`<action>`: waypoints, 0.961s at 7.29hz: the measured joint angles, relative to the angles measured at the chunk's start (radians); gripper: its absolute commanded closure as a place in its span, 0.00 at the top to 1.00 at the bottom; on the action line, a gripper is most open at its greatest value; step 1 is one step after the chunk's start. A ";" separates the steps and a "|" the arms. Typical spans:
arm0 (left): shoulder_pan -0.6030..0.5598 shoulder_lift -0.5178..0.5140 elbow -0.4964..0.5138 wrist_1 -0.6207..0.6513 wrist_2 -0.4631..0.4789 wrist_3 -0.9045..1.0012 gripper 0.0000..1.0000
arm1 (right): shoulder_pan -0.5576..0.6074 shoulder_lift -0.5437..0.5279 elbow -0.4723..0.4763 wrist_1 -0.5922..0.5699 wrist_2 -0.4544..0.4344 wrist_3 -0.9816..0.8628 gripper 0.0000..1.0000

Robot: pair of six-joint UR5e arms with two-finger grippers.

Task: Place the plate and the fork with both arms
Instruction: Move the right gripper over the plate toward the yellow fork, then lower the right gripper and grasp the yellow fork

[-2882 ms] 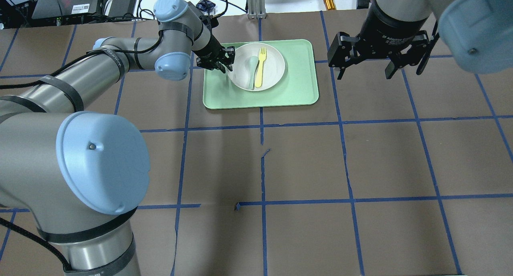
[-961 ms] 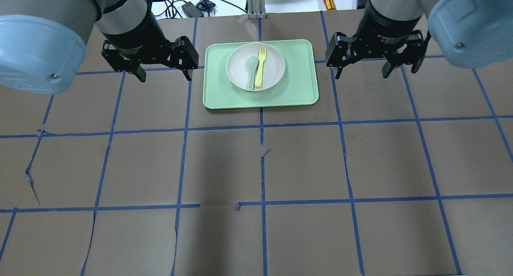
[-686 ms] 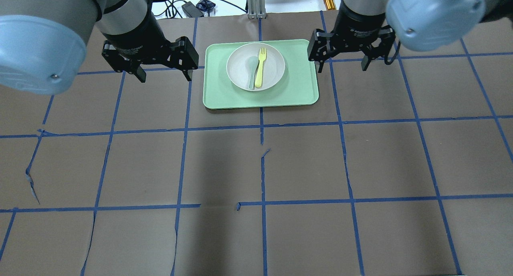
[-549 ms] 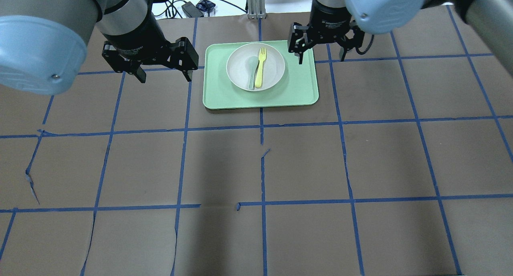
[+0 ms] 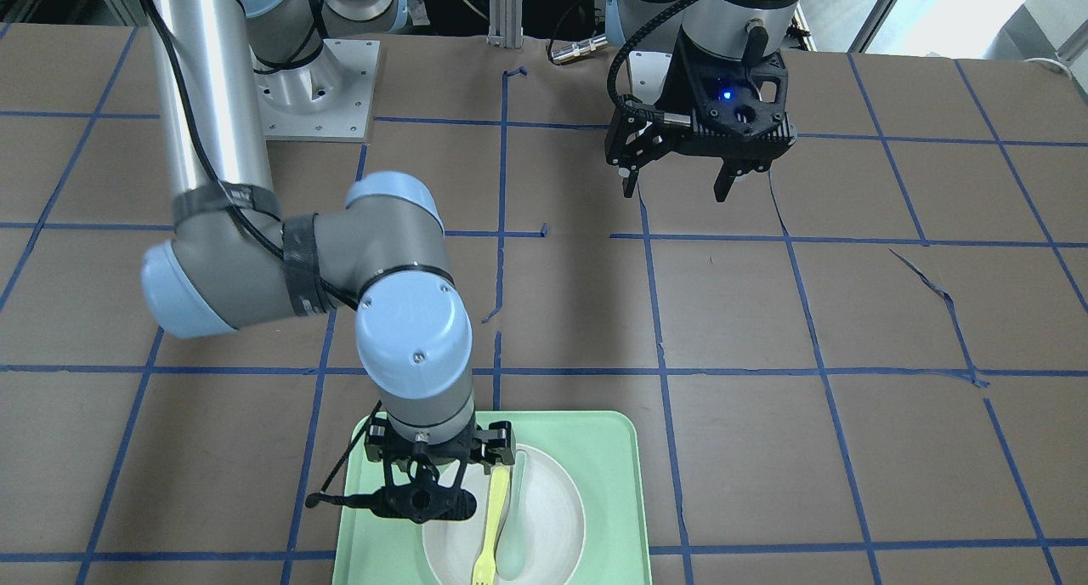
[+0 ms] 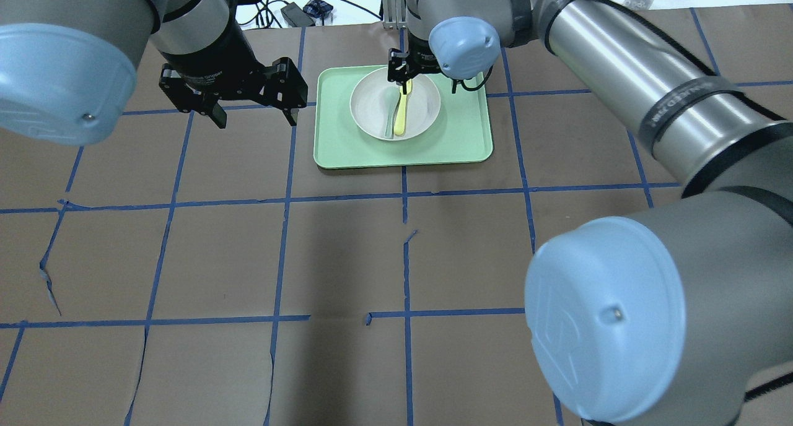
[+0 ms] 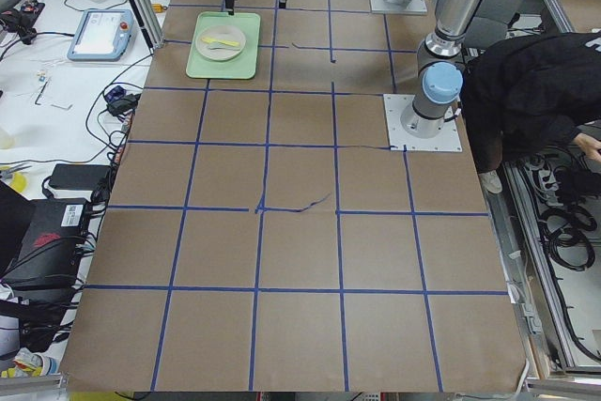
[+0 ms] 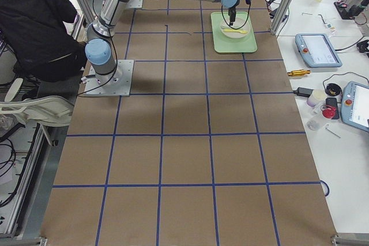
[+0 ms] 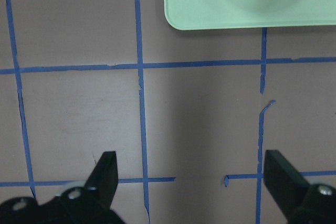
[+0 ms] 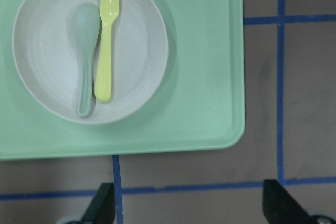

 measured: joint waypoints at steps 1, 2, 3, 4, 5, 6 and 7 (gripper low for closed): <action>0.000 -0.001 -0.001 0.000 0.000 0.000 1.00 | 0.010 0.048 -0.011 -0.056 0.009 0.011 0.94; 0.000 -0.002 -0.001 0.000 0.000 0.001 1.00 | 0.015 0.079 -0.015 -0.096 0.028 0.023 0.91; 0.001 -0.002 -0.001 0.000 0.000 0.001 1.00 | 0.017 0.100 -0.015 -0.126 0.047 0.028 0.91; 0.001 -0.003 0.000 0.000 0.000 0.002 1.00 | 0.018 0.111 -0.010 -0.141 0.057 0.027 0.76; 0.001 -0.003 0.000 0.000 0.000 0.003 1.00 | 0.018 0.114 0.000 -0.146 0.061 0.010 0.63; 0.001 -0.003 0.000 0.000 0.000 0.003 1.00 | 0.018 0.111 0.008 -0.148 0.062 -0.016 0.59; 0.001 -0.003 0.000 0.000 0.000 0.002 1.00 | 0.017 0.109 0.015 -0.149 0.061 -0.034 0.59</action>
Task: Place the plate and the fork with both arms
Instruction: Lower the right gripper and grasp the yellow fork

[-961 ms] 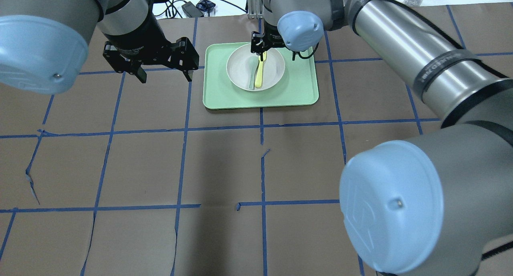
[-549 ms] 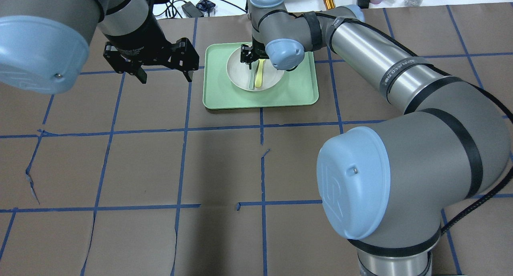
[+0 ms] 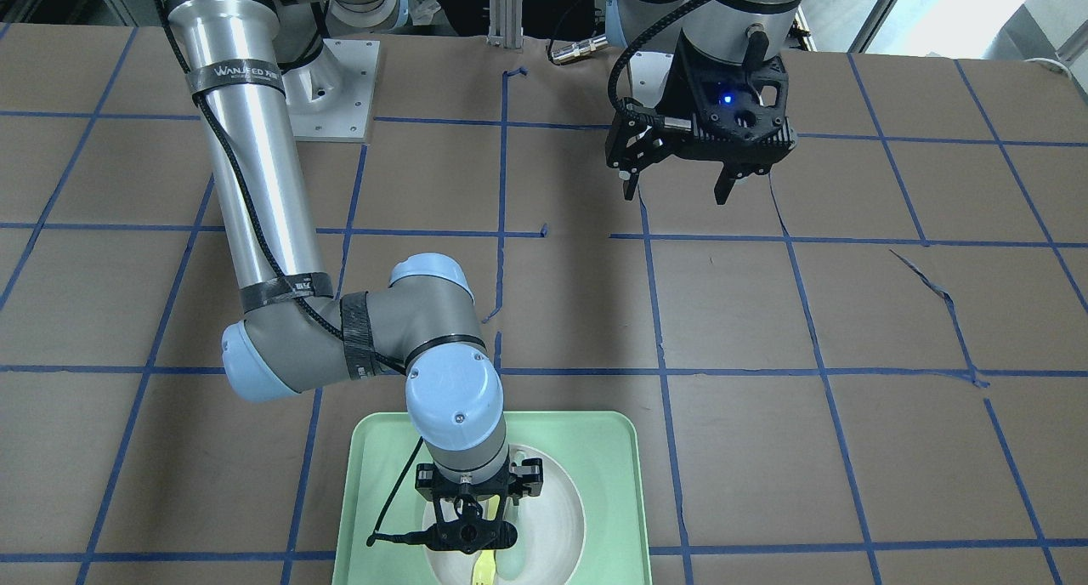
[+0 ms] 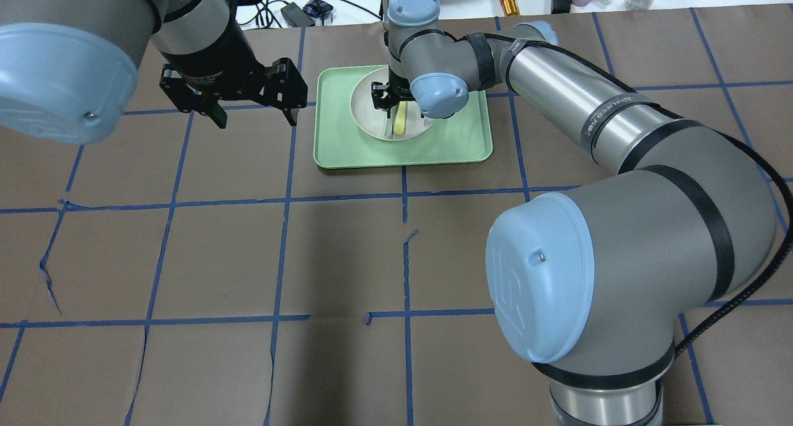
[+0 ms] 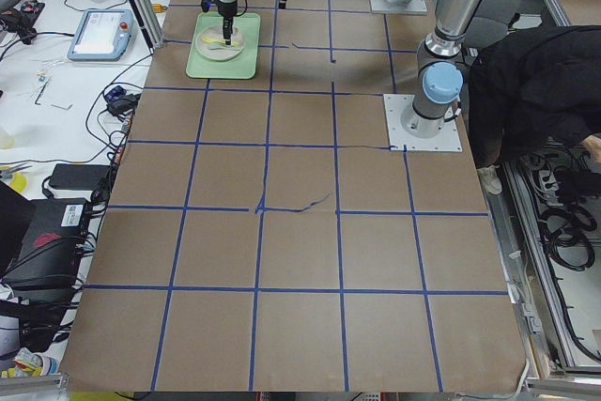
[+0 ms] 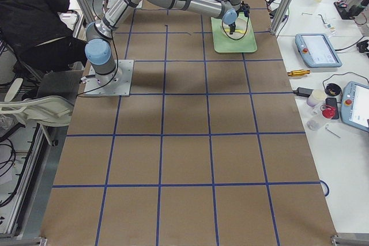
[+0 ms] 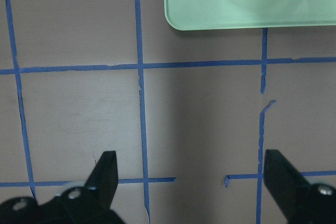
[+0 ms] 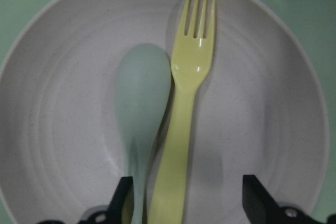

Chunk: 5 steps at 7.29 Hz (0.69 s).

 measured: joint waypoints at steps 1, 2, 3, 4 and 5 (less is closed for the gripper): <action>0.000 0.000 0.000 0.000 0.000 0.000 1.00 | 0.000 0.000 0.004 0.000 -0.002 -0.008 0.60; 0.000 0.000 0.000 0.000 0.000 0.001 1.00 | 0.000 0.002 0.006 0.000 -0.003 -0.010 0.60; 0.000 0.000 0.000 0.000 0.000 0.000 1.00 | 0.000 0.005 0.007 0.000 -0.002 -0.011 0.60; 0.000 0.000 0.000 0.001 0.000 0.000 1.00 | 0.000 0.008 0.007 -0.001 -0.001 -0.011 0.55; 0.000 0.000 0.000 0.000 0.000 0.000 1.00 | 0.000 0.014 0.007 -0.004 -0.003 -0.011 0.34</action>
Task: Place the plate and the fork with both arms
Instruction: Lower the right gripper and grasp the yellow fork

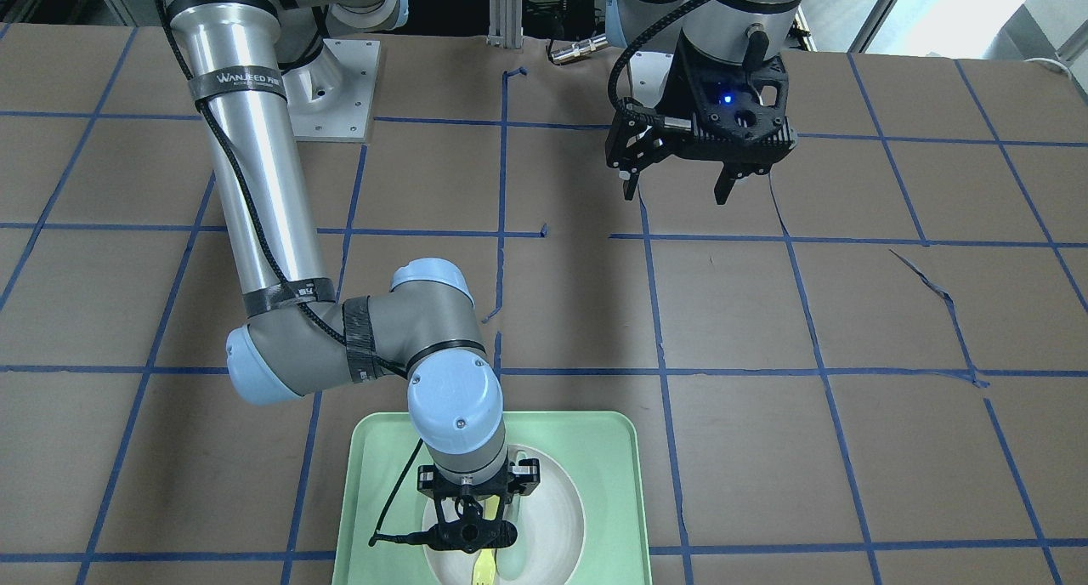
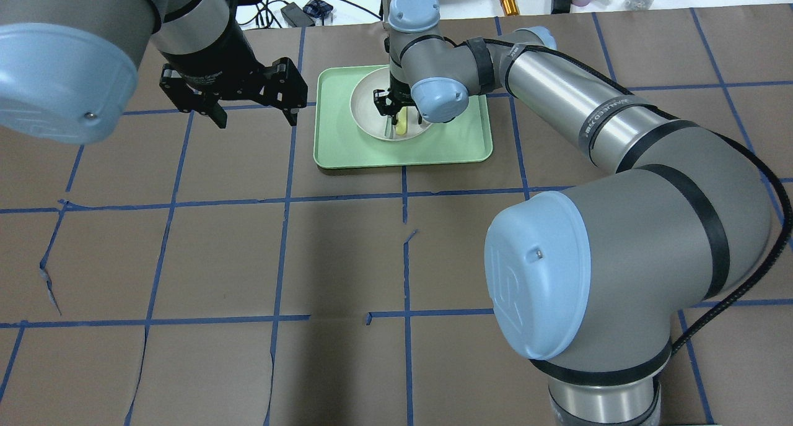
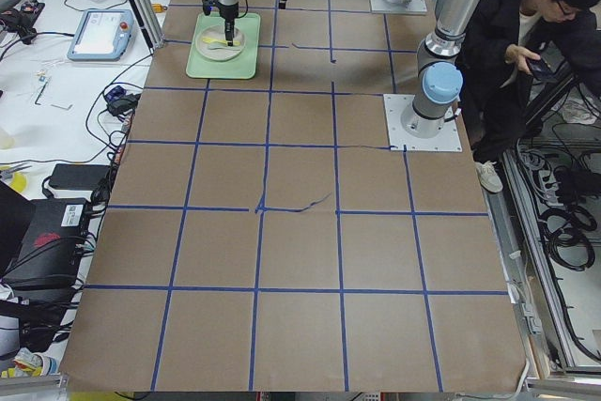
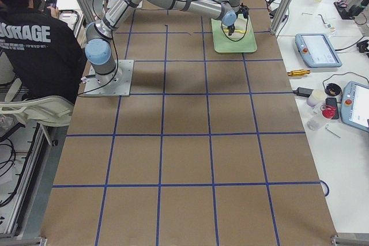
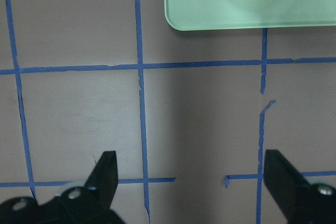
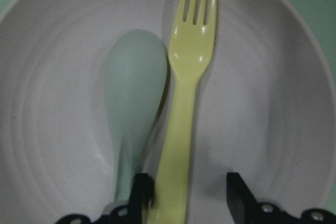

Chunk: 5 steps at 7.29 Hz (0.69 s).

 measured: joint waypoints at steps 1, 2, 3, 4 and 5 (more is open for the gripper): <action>0.000 0.000 0.000 0.000 0.000 0.000 1.00 | 0.000 0.006 -0.001 -0.006 -0.003 0.000 0.22; 0.000 0.000 0.000 0.000 0.000 0.000 1.00 | 0.000 0.009 0.000 -0.008 -0.007 0.000 0.17; 0.000 0.000 0.000 0.001 0.000 0.000 1.00 | 0.000 0.007 -0.001 -0.009 -0.009 0.000 0.17; 0.000 0.000 0.000 0.001 0.000 -0.001 1.00 | 0.000 0.003 -0.001 -0.010 -0.010 0.000 0.17; 0.000 0.000 0.000 0.001 0.000 -0.001 1.00 | 0.000 -0.008 -0.001 -0.008 -0.011 -0.007 0.17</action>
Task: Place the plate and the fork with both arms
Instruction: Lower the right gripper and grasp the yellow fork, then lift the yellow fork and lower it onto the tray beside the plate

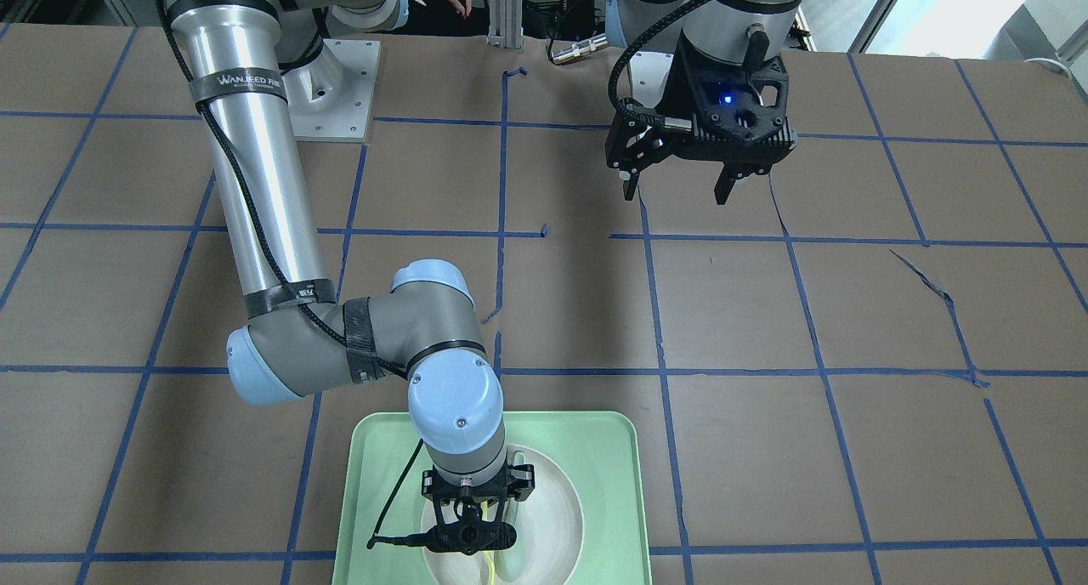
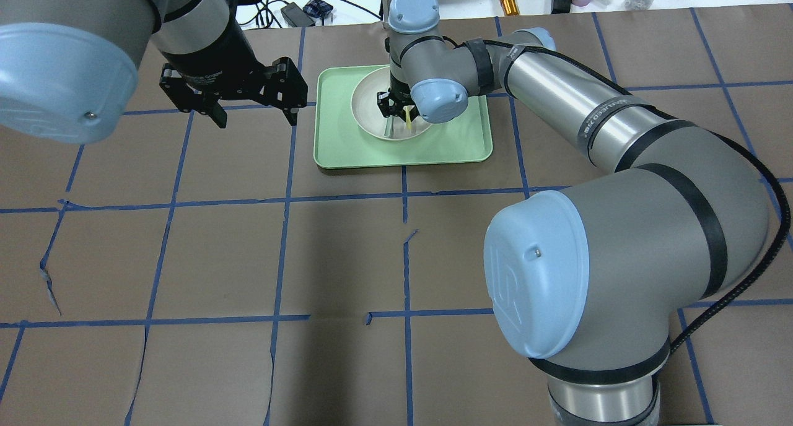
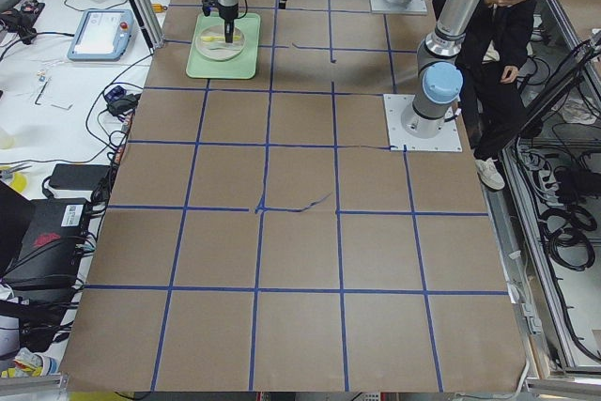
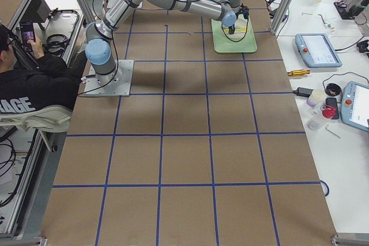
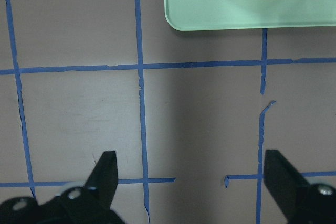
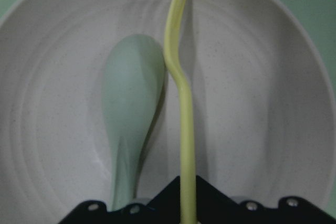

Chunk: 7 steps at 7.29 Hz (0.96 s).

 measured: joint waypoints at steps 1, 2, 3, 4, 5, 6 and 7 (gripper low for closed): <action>0.000 0.000 0.000 0.000 0.000 0.000 1.00 | -0.002 -0.015 0.002 0.003 -0.001 -0.017 0.17; 0.000 0.000 0.000 0.000 0.000 0.000 1.00 | -0.009 -0.030 0.005 0.006 -0.002 -0.037 0.17; 0.000 -0.001 0.000 0.000 0.000 -0.001 1.00 | -0.029 -0.048 0.007 0.009 -0.003 -0.061 0.18; 0.000 -0.002 0.000 0.000 0.000 -0.002 1.00 | -0.065 -0.071 0.009 0.021 -0.003 -0.104 0.18; -0.001 -0.003 -0.002 0.001 0.000 -0.003 1.00 | -0.101 -0.089 0.012 0.041 -0.003 -0.146 0.18; -0.001 -0.005 -0.004 0.002 0.000 -0.004 1.00 | -0.121 -0.094 0.027 0.052 -0.007 -0.167 0.18; -0.001 -0.006 -0.008 0.003 -0.001 -0.004 1.00 | -0.129 -0.094 0.059 0.054 -0.021 -0.172 0.20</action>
